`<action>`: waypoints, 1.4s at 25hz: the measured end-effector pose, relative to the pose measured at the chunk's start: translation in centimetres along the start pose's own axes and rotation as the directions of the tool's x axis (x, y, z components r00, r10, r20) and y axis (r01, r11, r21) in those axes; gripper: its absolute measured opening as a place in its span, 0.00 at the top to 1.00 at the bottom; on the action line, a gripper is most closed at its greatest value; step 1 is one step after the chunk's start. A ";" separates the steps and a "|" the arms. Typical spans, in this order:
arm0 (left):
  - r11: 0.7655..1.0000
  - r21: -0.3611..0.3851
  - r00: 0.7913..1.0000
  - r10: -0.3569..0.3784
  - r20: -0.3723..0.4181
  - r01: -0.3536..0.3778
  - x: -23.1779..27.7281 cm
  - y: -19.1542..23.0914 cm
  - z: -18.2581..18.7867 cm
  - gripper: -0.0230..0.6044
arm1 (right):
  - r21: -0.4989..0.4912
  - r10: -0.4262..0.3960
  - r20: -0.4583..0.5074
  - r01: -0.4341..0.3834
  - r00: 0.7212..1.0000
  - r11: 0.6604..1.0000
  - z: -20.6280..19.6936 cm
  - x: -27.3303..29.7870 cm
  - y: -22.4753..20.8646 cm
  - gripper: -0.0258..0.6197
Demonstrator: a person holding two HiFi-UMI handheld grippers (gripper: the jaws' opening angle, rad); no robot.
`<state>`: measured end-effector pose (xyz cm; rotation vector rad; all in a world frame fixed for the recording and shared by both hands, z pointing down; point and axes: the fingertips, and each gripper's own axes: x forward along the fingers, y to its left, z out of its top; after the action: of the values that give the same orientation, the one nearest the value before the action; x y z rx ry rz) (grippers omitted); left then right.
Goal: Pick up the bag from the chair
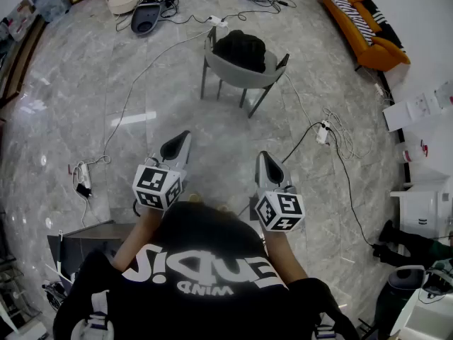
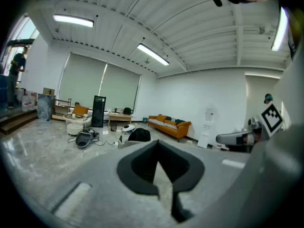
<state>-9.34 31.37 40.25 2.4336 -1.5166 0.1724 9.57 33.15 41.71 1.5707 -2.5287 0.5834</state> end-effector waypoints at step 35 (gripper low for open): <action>0.997 -0.004 0.997 -0.078 0.012 0.078 0.5 7.4 -0.1 0.96 | 0.040 -0.070 0.021 0.069 0.997 0.997 -0.9 5.4 3.5 0.96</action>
<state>-15.71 27.85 41.66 2.4896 -1.4219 0.1392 3.93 30.36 43.15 1.6796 -2.4814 0.6141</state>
